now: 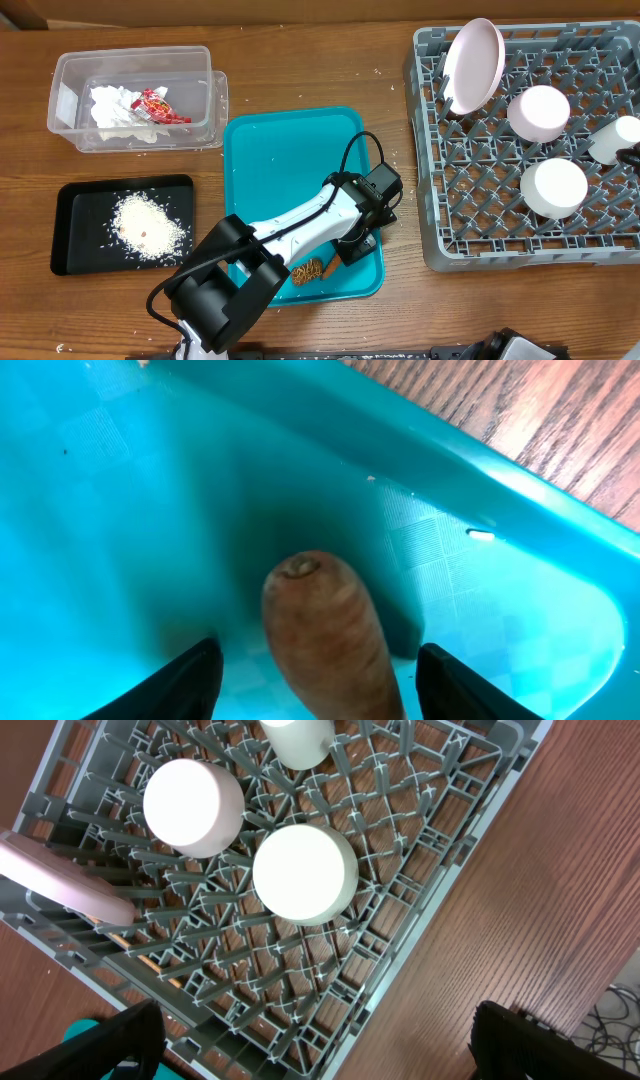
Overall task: Sort waste into correct bins and load items into the dishwasher
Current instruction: 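Lower the left gripper and grasp the orange carrot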
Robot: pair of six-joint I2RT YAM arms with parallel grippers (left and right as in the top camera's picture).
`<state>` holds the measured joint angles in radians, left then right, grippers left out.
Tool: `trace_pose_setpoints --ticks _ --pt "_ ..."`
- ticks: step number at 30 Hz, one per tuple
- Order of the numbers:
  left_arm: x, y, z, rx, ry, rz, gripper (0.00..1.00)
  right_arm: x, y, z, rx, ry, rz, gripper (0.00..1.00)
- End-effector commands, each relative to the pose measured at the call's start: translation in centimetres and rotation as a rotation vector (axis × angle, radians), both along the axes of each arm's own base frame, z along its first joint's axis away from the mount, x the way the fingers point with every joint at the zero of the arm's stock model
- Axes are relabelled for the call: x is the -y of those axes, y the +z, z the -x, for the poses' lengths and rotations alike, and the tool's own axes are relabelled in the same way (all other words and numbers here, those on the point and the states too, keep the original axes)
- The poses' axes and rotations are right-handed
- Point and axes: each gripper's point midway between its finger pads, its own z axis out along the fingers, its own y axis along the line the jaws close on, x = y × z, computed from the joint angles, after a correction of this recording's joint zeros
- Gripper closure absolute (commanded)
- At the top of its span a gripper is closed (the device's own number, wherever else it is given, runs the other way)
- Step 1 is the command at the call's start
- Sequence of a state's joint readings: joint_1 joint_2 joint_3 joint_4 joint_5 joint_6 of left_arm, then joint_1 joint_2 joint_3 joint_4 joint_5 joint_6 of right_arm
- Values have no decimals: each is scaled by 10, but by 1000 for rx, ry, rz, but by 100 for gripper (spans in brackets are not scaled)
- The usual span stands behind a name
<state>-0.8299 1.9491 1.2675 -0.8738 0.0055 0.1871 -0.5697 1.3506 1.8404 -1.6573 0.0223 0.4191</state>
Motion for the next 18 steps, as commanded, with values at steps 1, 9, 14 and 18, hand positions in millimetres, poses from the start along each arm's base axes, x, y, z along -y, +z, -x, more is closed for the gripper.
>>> trace_pose_setpoints --ticks 1,9,14,18 --pt "-4 -6 -2 5 -5 -20 37 1 7 -1 27 -9 8 0" --pt "-28 -5 -35 25 162 -5 47 1 7 -1 27 -9 8 0" --pt "-41 -4 -27 -110 242 54 49 1 7 -1 27 -9 8 0" --pt "-36 -3 -21 -152 254 87 49 1 7 -1 27 -9 8 0"
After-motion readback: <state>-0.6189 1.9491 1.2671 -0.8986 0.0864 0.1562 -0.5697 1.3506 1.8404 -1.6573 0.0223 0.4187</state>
